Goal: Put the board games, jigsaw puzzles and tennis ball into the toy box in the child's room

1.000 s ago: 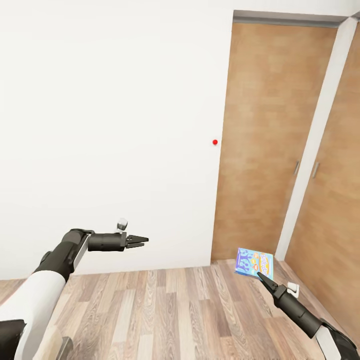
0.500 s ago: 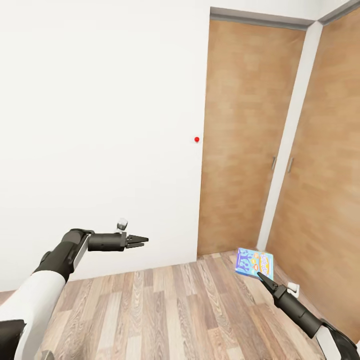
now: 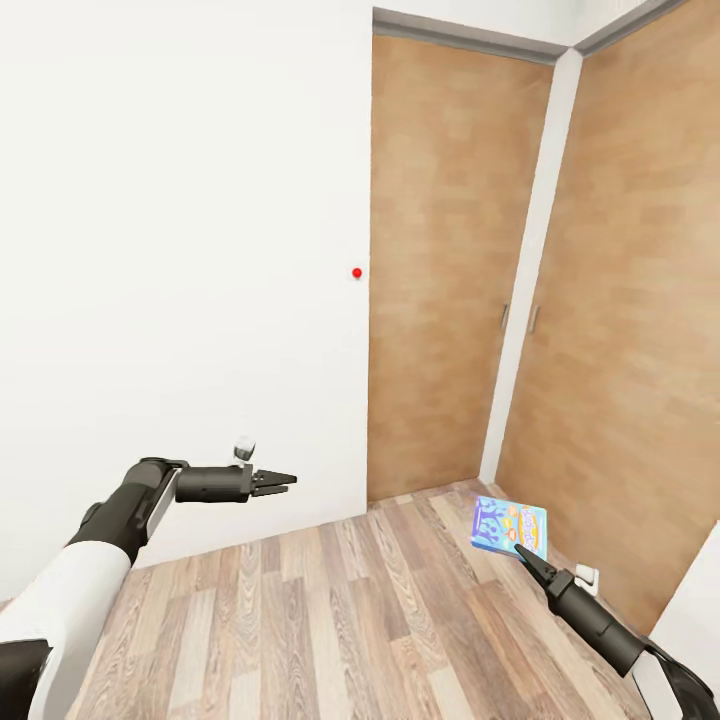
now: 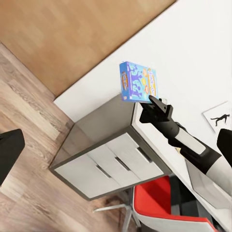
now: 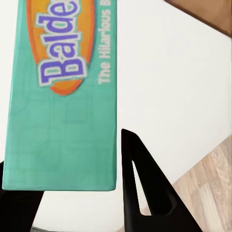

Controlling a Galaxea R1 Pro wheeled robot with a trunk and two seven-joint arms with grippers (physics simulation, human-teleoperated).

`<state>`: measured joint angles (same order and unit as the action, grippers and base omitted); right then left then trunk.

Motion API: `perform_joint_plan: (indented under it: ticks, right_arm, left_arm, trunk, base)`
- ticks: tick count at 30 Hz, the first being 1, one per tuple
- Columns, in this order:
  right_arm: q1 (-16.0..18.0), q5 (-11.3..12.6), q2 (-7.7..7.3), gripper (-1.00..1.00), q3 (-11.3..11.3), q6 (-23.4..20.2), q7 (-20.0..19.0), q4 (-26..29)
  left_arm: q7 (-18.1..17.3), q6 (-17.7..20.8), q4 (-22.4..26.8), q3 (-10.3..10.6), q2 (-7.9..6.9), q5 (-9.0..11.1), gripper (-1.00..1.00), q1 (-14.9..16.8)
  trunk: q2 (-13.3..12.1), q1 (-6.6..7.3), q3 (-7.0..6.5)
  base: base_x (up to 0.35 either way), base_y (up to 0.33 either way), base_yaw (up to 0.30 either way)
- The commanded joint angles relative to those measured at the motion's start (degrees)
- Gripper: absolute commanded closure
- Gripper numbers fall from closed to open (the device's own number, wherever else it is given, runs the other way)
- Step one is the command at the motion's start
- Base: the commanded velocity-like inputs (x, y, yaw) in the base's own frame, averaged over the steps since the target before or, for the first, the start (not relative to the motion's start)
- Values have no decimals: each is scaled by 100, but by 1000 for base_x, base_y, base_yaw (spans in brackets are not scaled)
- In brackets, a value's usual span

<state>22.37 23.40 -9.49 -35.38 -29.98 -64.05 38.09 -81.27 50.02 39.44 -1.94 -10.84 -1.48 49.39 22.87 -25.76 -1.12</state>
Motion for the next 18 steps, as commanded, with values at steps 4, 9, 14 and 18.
perform_joint_plan:
  ticks: [4,9,14,18]
  right_arm:
    - [5,33,6,100,-12,-47,-11,-4]
    - [5,33,9,100,-11,-44,-11,-4]
    - [5,33,9,100,-8,-42,-14,-3]
    - [5,33,2,100,-7,-43,-19,-2]
  left_arm:
    - [-29,60,2,-9,-2,-15,-100,0]
    - [-29,61,2,-9,-9,-13,-100,1]
    - [-29,60,2,-9,-6,-12,-100,0]
    - [-39,65,2,-12,0,-10,-100,0]
  trunk:
    - [5,-2,26]
    - [5,-2,55]
    - [5,-2,84]
    - [5,-2,107]
  base:
    - [-47,0,-226]
    - [-146,0,-226]
    - [-28,0,-226]
    - [-3,0,-226]
